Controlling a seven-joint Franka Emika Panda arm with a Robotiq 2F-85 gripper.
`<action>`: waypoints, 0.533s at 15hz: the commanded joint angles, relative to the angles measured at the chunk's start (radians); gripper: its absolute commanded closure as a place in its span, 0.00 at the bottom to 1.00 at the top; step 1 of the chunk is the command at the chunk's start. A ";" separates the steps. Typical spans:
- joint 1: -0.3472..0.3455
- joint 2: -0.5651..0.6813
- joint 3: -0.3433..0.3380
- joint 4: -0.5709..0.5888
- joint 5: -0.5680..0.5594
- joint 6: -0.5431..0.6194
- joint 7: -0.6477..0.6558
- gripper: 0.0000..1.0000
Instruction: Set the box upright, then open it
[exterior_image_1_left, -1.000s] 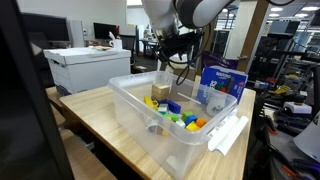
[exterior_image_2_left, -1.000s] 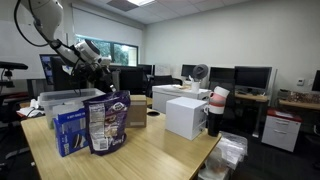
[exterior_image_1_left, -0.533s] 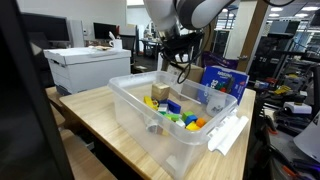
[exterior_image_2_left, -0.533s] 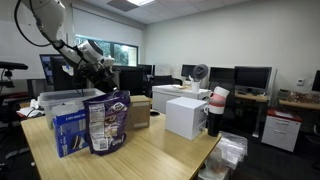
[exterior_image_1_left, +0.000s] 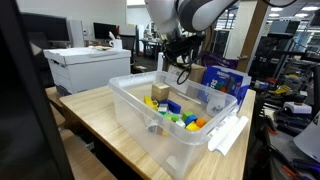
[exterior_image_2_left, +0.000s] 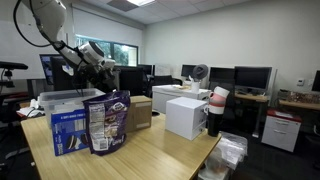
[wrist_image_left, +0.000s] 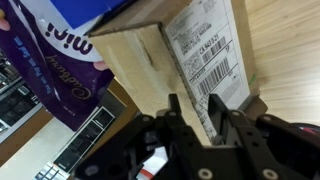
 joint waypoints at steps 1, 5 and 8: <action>-0.004 -0.031 0.013 -0.024 0.006 0.057 -0.054 0.34; 0.002 -0.026 0.010 -0.040 -0.037 0.078 -0.100 0.16; -0.001 -0.021 0.002 -0.051 -0.071 0.062 -0.141 0.05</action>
